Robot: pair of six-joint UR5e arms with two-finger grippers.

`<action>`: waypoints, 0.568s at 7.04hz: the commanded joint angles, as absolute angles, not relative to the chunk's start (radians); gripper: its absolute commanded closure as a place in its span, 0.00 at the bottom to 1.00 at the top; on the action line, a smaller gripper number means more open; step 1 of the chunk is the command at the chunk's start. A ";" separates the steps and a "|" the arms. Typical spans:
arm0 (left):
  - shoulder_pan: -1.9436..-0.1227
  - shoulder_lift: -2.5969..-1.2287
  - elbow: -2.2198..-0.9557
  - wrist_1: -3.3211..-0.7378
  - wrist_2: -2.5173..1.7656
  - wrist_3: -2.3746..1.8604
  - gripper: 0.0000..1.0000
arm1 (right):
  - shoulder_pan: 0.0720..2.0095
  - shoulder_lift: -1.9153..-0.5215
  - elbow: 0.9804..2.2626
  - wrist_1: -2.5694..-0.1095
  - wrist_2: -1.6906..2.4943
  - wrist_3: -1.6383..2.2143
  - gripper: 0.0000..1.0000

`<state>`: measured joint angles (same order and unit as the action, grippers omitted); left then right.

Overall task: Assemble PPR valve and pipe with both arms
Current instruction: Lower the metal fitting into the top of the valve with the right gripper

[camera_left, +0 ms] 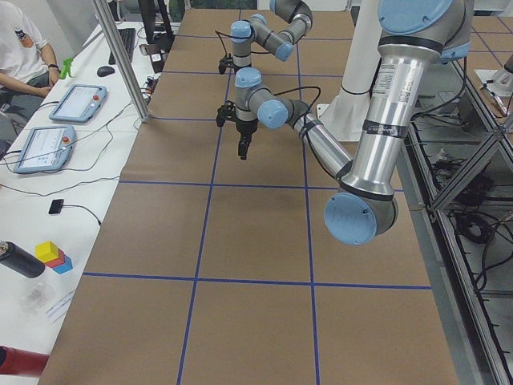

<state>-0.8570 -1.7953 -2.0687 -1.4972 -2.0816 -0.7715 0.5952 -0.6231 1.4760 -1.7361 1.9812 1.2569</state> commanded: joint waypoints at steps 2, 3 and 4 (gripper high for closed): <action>-0.857 -1.795 -2.068 -1.497 -2.082 -0.772 0.01 | 0.588 -0.620 1.468 -1.736 1.971 1.256 0.40; -0.857 -1.795 -2.068 -1.497 -2.082 -0.772 0.01 | 0.588 -0.620 1.468 -1.735 1.971 1.256 0.34; -0.857 -1.795 -2.068 -1.497 -2.082 -0.772 0.01 | 0.588 -0.620 1.470 -1.736 1.971 1.256 0.24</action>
<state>-0.8575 -1.7948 -2.0679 -1.4972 -2.0816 -0.7716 0.5879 -0.6201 1.4689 -1.7356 1.9715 1.2563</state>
